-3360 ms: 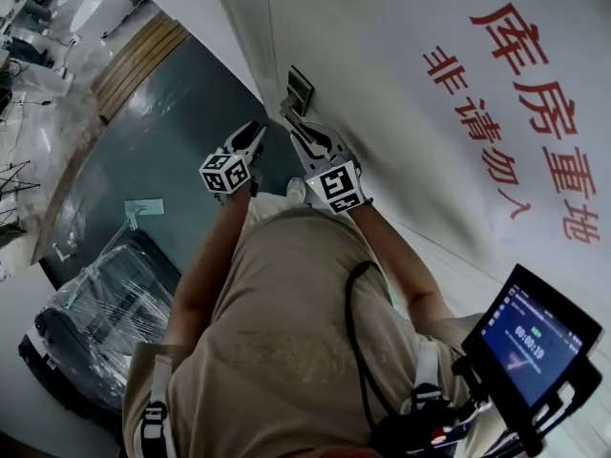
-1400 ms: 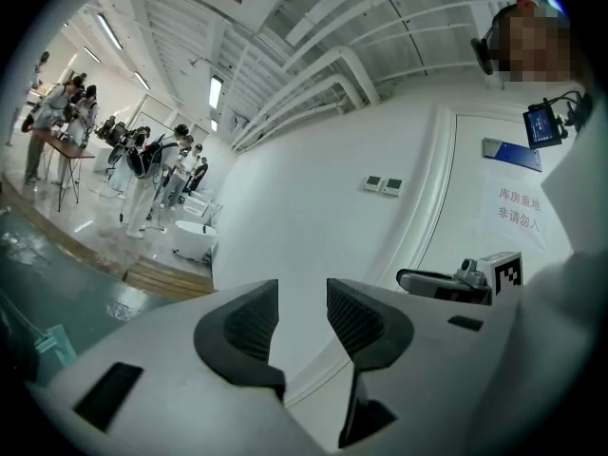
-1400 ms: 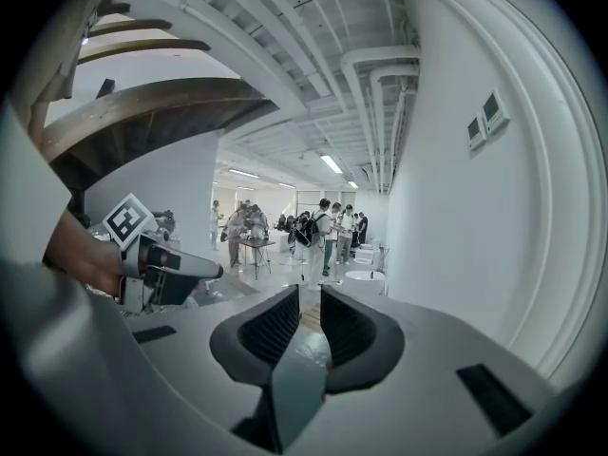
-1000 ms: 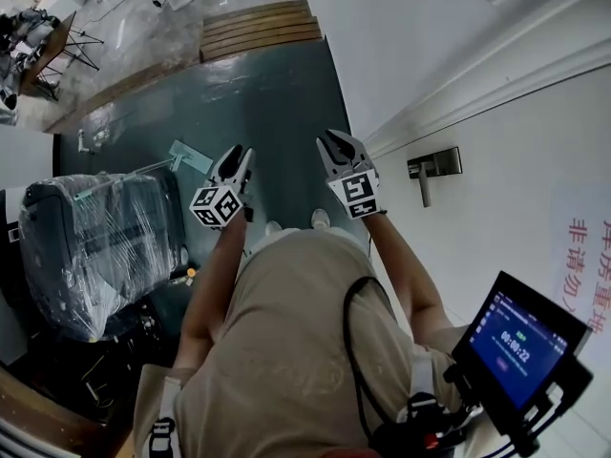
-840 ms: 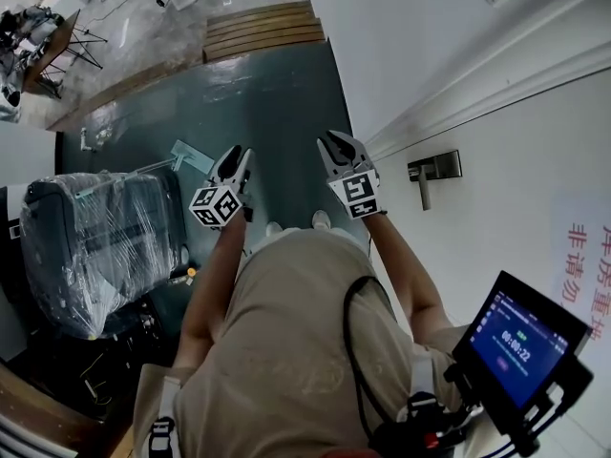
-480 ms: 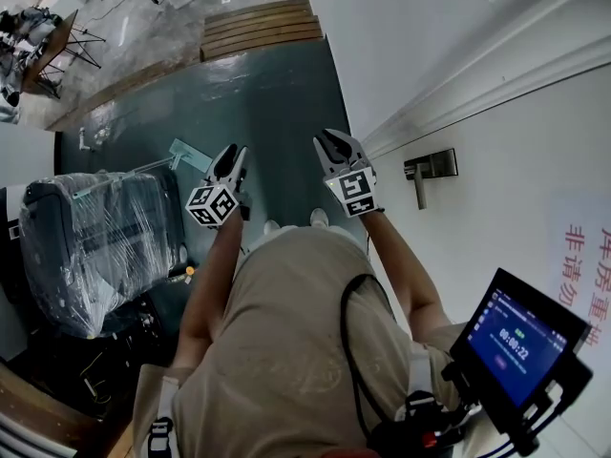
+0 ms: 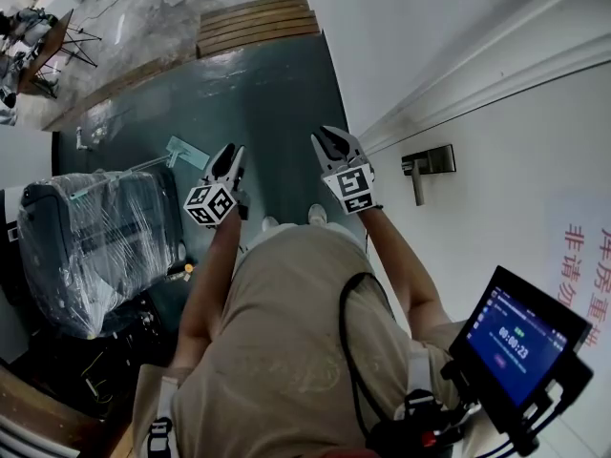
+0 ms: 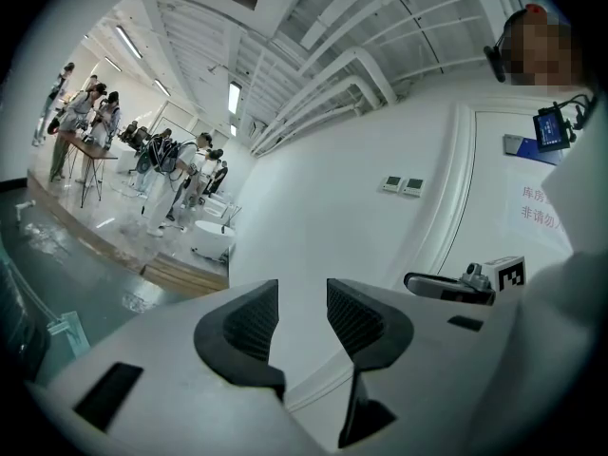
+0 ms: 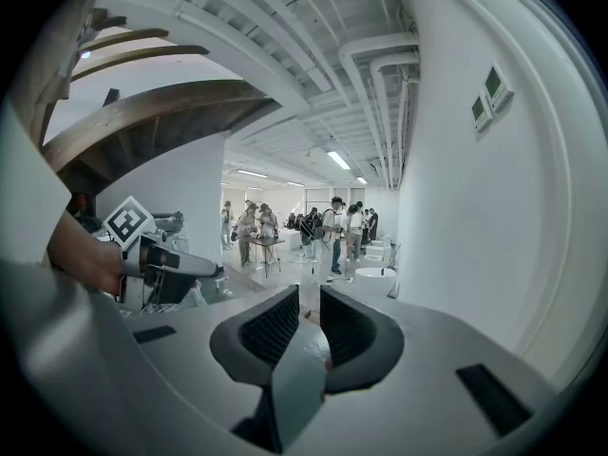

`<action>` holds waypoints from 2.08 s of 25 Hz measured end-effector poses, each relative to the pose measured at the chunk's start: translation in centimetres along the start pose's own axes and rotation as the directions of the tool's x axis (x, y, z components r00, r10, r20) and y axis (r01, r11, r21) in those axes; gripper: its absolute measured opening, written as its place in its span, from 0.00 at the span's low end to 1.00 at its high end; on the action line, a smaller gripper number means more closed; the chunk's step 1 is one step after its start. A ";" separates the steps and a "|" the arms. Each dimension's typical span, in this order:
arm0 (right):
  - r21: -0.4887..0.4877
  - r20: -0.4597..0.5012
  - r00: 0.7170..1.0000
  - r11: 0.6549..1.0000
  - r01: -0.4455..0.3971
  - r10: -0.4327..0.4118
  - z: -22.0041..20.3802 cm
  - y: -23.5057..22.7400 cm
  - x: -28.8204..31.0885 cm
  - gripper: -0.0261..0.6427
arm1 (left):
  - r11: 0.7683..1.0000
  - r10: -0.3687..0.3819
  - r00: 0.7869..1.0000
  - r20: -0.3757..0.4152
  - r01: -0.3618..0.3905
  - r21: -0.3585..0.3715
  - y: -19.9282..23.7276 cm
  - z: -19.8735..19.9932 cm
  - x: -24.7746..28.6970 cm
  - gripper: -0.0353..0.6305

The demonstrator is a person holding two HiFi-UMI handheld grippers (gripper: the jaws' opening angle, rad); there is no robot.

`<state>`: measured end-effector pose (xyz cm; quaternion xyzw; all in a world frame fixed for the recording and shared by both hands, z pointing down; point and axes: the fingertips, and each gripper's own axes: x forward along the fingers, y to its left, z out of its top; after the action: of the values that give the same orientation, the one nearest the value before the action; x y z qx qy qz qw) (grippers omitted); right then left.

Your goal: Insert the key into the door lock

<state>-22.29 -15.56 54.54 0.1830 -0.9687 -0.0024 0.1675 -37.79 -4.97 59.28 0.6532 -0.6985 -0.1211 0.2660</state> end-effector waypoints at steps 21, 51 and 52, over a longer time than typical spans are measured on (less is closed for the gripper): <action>0.012 -0.010 1.000 1.000 0.015 -0.014 -0.6 -0.9 0.1 0.13 | 1.000 -0.022 0.999 -0.044 0.022 -0.016 -0.1 -1.3 2.0 0.28; 0.022 -0.048 0.997 0.998 0.064 -0.063 -2.3 -0.7 -1.8 0.13 | 0.997 -0.078 0.991 -0.105 0.075 -0.036 -1.4 -3.6 2.6 0.28; 0.022 -0.047 0.996 0.997 0.070 -0.069 -2.4 -0.5 -2.2 0.13 | 0.996 -0.083 0.991 -0.106 0.080 -0.037 -1.6 -3.8 2.4 0.28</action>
<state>-19.45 -15.10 56.03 0.2186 -0.9576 0.0076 0.1877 -34.45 -6.81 62.16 0.6823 -0.6538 -0.1077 0.3088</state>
